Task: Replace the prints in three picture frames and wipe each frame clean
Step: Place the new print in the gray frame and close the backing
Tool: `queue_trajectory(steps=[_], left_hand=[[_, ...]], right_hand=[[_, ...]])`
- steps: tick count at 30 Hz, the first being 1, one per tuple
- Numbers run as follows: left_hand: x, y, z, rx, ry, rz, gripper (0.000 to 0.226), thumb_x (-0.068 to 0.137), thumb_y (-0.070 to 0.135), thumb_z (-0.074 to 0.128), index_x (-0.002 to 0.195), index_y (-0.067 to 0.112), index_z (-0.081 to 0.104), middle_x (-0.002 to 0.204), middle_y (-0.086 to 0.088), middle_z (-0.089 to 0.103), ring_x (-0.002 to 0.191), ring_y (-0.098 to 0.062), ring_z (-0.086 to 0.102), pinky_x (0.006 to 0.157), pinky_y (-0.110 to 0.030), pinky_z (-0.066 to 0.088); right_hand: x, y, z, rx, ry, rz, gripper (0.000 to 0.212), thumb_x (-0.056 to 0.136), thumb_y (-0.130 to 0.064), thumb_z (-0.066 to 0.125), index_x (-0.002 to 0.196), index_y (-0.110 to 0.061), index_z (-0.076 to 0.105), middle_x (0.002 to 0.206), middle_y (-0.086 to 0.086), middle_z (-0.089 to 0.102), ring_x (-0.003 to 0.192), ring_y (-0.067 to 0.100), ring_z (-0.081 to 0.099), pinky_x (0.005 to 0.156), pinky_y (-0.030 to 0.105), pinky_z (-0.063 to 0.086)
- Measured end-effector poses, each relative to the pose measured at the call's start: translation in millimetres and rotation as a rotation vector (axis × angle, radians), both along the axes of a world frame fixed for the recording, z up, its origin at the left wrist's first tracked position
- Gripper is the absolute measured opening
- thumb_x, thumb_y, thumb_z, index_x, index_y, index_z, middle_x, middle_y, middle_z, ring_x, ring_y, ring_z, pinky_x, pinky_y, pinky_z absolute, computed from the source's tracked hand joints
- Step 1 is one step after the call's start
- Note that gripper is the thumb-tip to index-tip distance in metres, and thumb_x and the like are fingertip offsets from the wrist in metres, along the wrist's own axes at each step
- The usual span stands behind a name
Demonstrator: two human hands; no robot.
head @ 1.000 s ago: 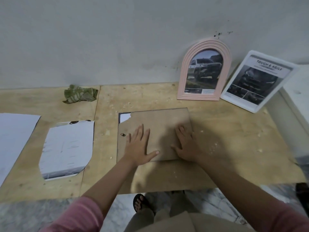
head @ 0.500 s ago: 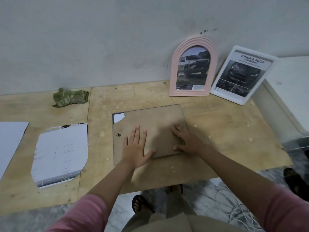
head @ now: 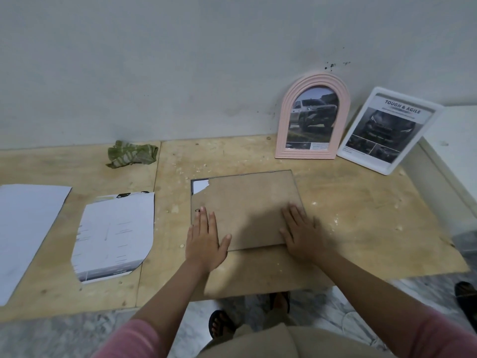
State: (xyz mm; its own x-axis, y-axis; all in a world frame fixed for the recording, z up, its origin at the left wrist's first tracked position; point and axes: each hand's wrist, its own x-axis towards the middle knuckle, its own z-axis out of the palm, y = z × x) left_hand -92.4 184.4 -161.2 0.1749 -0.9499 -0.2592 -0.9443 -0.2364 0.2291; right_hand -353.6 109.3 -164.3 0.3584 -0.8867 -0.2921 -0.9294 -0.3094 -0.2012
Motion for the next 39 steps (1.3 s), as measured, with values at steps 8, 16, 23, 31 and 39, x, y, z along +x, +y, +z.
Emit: queue_trajectory(steps=[8,16,23,31,39], left_hand=[[5.6,3.0,28.7,-0.154,0.243,0.553,0.049,0.084,0.039,0.061,0.115,0.001,0.050,0.127,-0.019,0.041,0.114,-0.038,0.042,0.085,-0.041,0.043],[17.8,-24.4,37.5,-0.134,0.467,0.804,0.024,0.087,0.021,0.056,0.098,-0.001,0.059,0.109,-0.019,0.059,0.098,-0.038,0.057,0.079,-0.033,0.043],[30.1,-33.3,65.4,-0.140,0.722,0.886,0.031,0.090,0.013,0.055,0.060,0.012,0.048,0.064,-0.001,0.049,0.076,-0.026,0.049,0.069,-0.027,0.039],[29.0,-58.7,135.3,-0.129,1.047,0.781,0.029,0.077,0.008,0.069,0.056,0.012,0.051,0.051,-0.005,0.047,0.046,-0.017,0.041,0.048,-0.023,0.038],[-8.2,-80.6,194.2,-0.199,1.139,0.516,0.017,0.079,0.018,0.072,0.070,0.008,0.061,0.062,-0.003,0.059,0.054,-0.015,0.053,0.054,-0.024,0.046]], right_hand=[[33.7,8.9,6.5,-0.144,-0.092,-0.204,0.053,0.084,-0.035,0.043,0.126,-0.002,0.047,0.140,0.028,0.038,0.131,0.043,0.037,0.097,0.058,0.036],[41.7,-9.2,17.0,-0.109,-0.270,-0.535,0.045,0.070,-0.008,0.061,0.112,0.007,0.050,0.109,0.027,0.046,0.093,0.041,0.046,0.082,0.043,0.040],[39.2,-6.9,19.1,-0.056,-0.349,-0.546,0.050,0.076,-0.024,0.041,0.118,0.002,0.049,0.123,0.028,0.039,0.108,0.042,0.039,0.090,0.043,0.037],[68.6,16.2,85.6,-0.075,-0.555,-0.085,0.079,0.080,-0.061,0.050,0.142,-0.015,0.037,0.152,0.003,0.029,0.140,0.016,0.024,0.112,0.023,0.017],[94.7,29.6,124.5,-0.376,-0.380,0.145,0.065,0.095,-0.042,0.028,0.150,-0.012,0.012,0.156,0.014,0.017,0.143,0.030,0.022,0.110,0.047,0.033]])
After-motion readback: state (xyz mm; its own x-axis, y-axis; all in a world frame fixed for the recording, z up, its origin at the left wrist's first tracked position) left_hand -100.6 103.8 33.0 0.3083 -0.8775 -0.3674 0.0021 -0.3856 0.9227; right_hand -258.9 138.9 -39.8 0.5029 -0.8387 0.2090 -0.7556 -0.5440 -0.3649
